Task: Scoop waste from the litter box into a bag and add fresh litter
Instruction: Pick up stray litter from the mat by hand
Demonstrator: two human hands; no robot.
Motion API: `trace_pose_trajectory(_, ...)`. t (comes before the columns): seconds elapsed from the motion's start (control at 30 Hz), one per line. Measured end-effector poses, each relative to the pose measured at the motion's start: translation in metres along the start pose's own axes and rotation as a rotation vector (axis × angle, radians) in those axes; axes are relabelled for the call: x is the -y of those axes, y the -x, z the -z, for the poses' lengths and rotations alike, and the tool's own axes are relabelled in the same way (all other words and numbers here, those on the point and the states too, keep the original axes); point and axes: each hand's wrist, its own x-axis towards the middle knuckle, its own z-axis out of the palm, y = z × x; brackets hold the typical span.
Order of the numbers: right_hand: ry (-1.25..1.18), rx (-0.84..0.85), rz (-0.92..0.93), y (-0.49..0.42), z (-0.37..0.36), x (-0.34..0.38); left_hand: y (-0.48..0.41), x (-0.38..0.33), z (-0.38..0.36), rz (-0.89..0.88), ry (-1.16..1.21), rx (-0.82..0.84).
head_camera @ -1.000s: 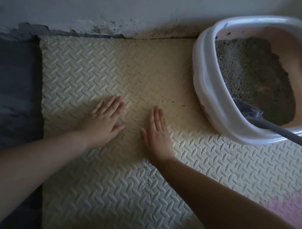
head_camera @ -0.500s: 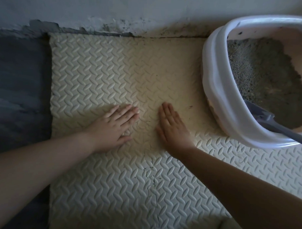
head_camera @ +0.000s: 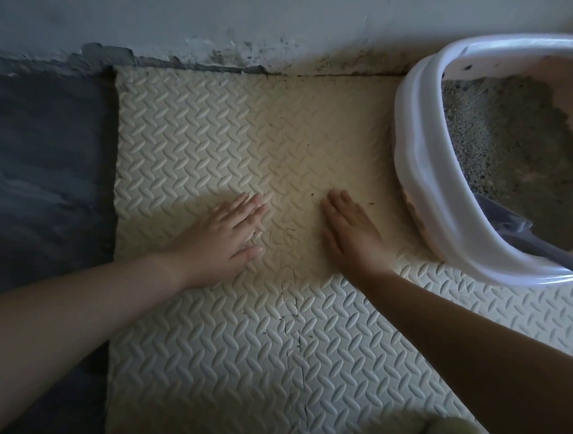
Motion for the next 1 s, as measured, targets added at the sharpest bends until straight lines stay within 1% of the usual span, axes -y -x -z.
trace_pose_trajectory(0.07,-0.122,-0.173,-0.106,-0.005,0.002,-0.006,0.0,-0.009,0.01,0.159,0.397,-0.043)
trace_pose_trajectory(0.1,-0.169,-0.207,-0.163,-0.009,0.002,-0.01,-0.002,-0.013,0.015,0.256,0.633,-0.101)
trace_pose_trajectory(0.2,-0.266,-0.188,-0.252,-0.022,0.001,-0.014,-0.017,-0.022,0.033,0.526,1.334,-0.255)
trace_pose_trajectory(0.27,-0.298,-0.171,-0.236,-0.028,0.002,-0.011,-0.025,-0.019,0.042,0.616,1.745,-0.245)
trace_pose_trajectory(0.33,-0.261,-0.183,-0.192,-0.029,0.001,-0.008,-0.027,-0.011,0.045,0.63,2.022,-0.197)
trace_pose_trajectory(0.37,-0.251,-0.2,-0.189,-0.029,0.0,-0.007,-0.026,-0.008,0.045,0.628,2.098,-0.168)
trace_pose_trajectory(0.43,-0.271,-0.237,-0.211,-0.028,-0.002,-0.005,-0.026,-0.002,0.041,0.632,2.176,-0.125)
trace_pose_trajectory(0.53,-0.335,-0.256,-0.278,-0.027,-0.006,-0.002,-0.03,0.004,0.033,0.624,2.235,-0.089)
trace_pose_trajectory(0.63,-0.334,-0.268,-0.318,-0.027,-0.007,0.0,-0.035,0.007,0.025,0.598,2.27,-0.036)
trace_pose_trajectory(0.77,-0.333,-0.269,-0.385,-0.023,-0.007,0.005,-0.041,0.005,0.011,0.529,2.363,0.082)
trace_pose_trajectory(0.9,-0.215,-0.258,-0.37,-0.025,-0.006,0.014,-0.041,0.004,-0.007,0.417,2.445,0.237)
trace_pose_trajectory(1.0,-0.206,-0.287,-0.331,-0.025,-0.01,0.035,-0.043,0.005,-0.012,0.375,2.516,0.249)
